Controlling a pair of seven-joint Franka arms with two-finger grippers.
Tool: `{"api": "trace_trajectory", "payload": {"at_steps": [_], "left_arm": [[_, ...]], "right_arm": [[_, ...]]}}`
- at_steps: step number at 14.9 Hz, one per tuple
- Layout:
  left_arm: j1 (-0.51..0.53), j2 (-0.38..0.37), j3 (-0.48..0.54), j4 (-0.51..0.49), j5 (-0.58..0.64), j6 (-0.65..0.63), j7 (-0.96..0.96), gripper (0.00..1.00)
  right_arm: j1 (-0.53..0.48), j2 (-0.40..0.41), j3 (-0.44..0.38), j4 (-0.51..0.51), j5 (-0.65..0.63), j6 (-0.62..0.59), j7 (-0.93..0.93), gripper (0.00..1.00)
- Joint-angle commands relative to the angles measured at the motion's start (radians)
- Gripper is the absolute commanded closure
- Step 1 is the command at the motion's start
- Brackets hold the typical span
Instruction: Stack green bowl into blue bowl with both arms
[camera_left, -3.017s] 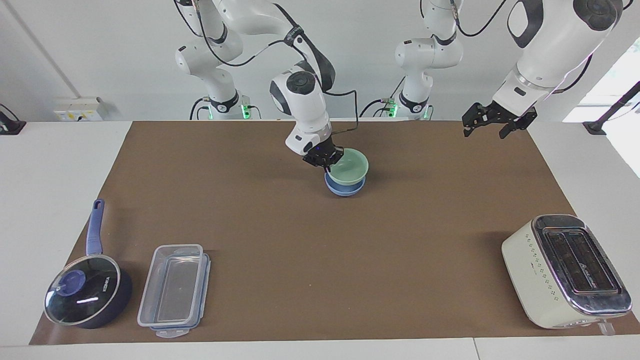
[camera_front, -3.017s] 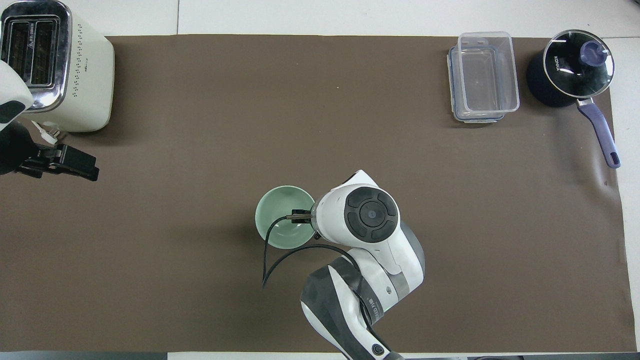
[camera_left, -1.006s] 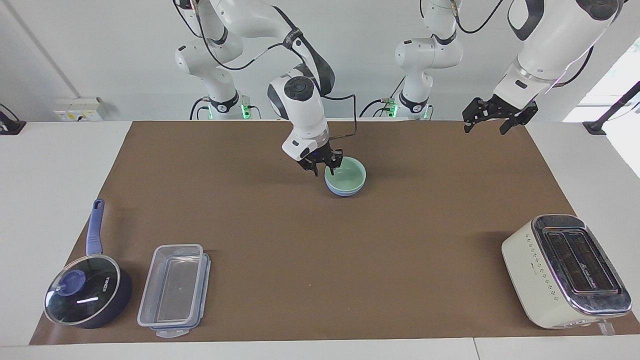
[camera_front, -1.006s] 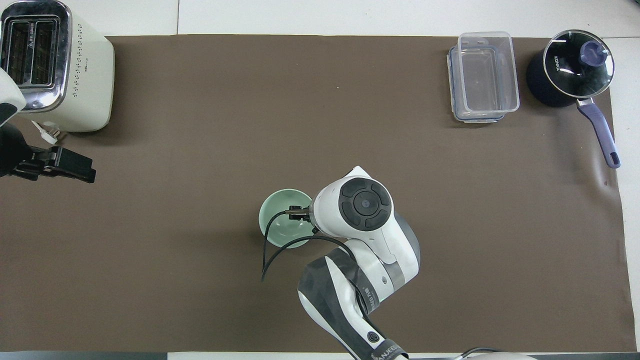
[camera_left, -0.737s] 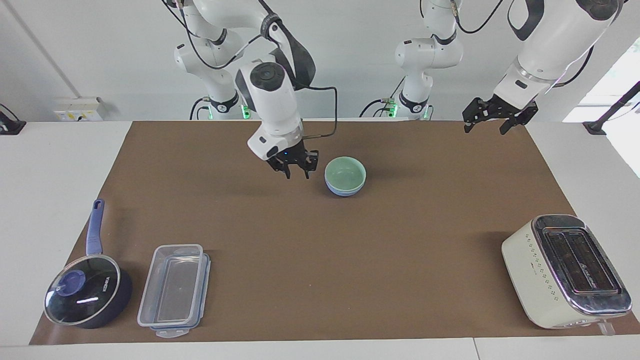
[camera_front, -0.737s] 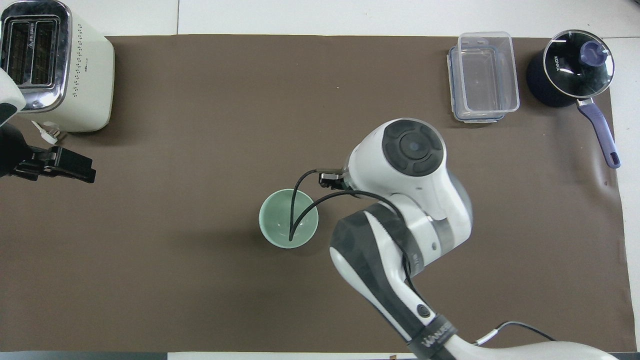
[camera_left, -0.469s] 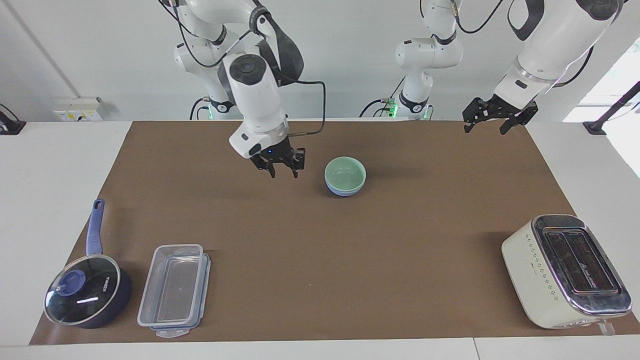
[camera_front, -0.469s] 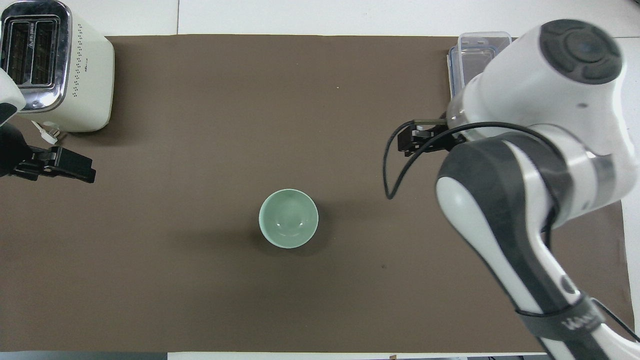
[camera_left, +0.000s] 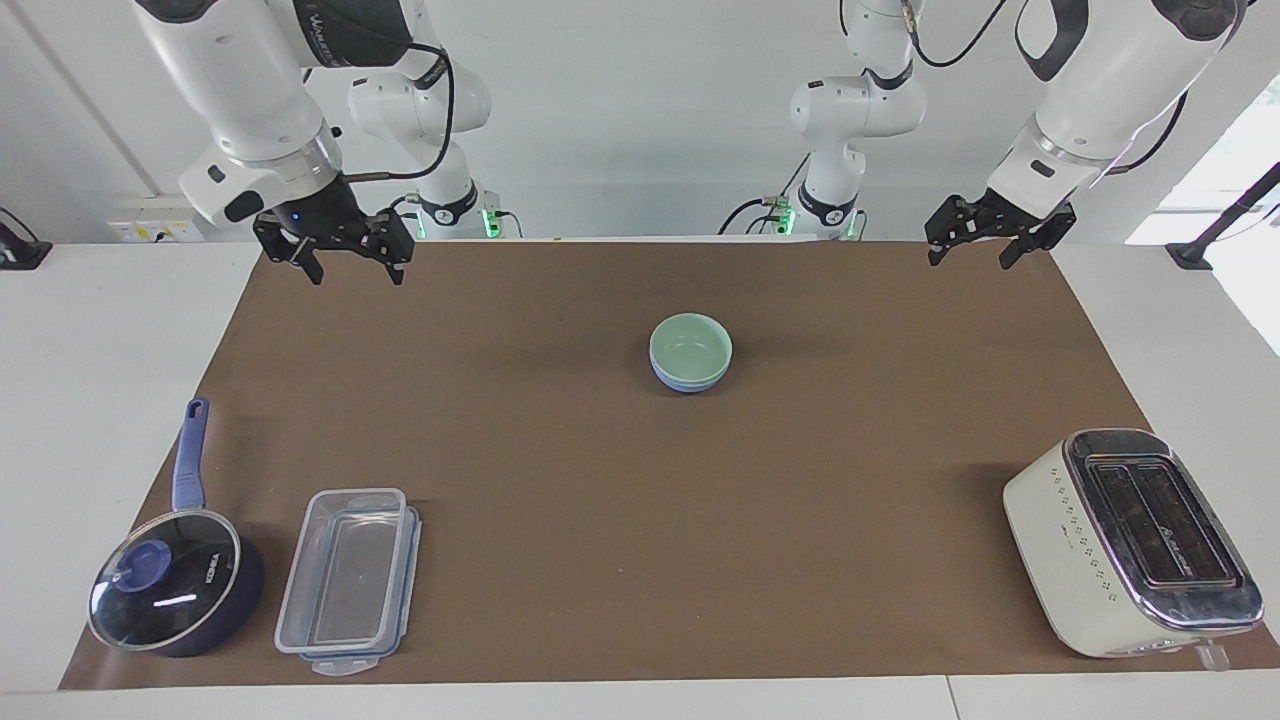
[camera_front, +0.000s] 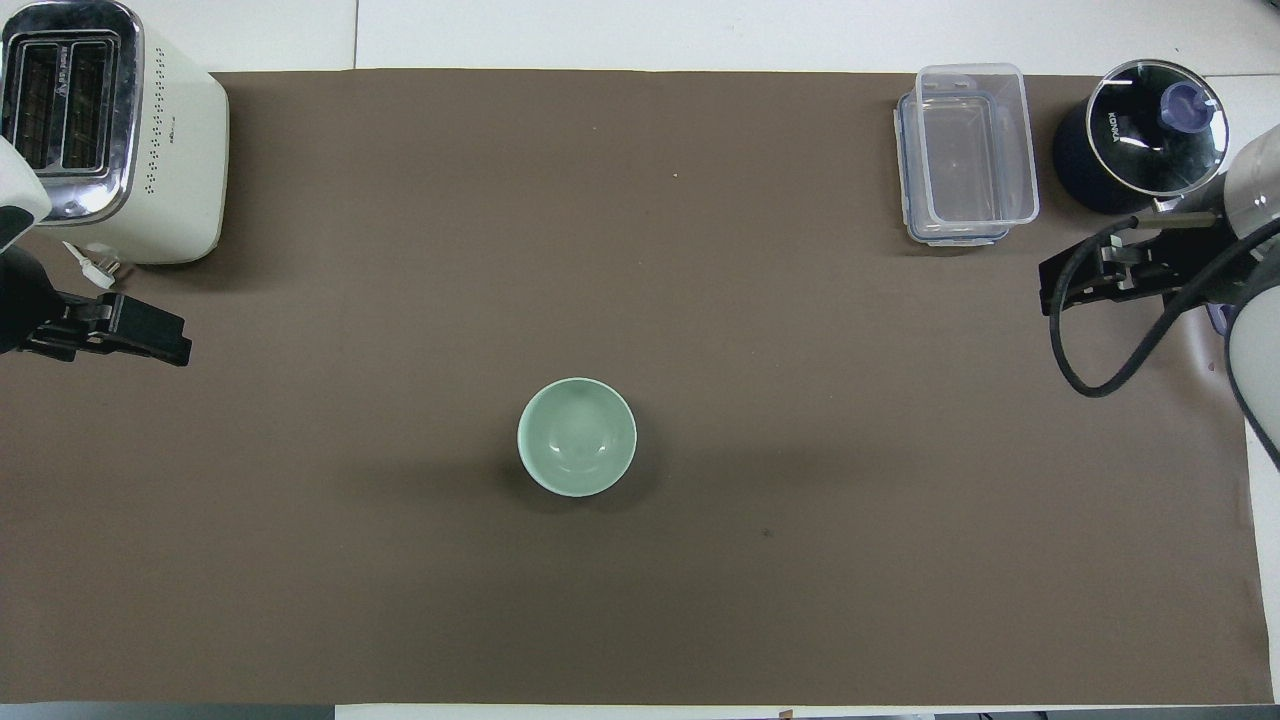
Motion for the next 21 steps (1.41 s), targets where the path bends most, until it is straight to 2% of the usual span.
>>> {"api": "trace_trajectory", "payload": {"at_steps": [1,3,11,21], "left_arm": [[0.004,-0.030,0.001,-0.033,-0.017,0.009,-0.005,0.00],[0.006,-0.030,0.001,-0.033,-0.017,0.009,-0.005,0.00],[0.004,-0.030,0.001,-0.033,-0.017,0.009,-0.005,0.00],[0.006,-0.030,0.003,-0.033,-0.017,0.009,-0.005,0.00]], "right_arm": [[-0.036,-0.048,0.009,-0.075,-0.025,0.002,-0.060,0.00],[-0.049,-0.077,0.009,-0.131,-0.025,0.028,-0.099,0.00],[-0.072,-0.069,0.007,-0.132,-0.025,0.056,-0.101,0.00],[-0.152,-0.065,-0.002,-0.120,-0.019,0.050,-0.104,0.00]]}}
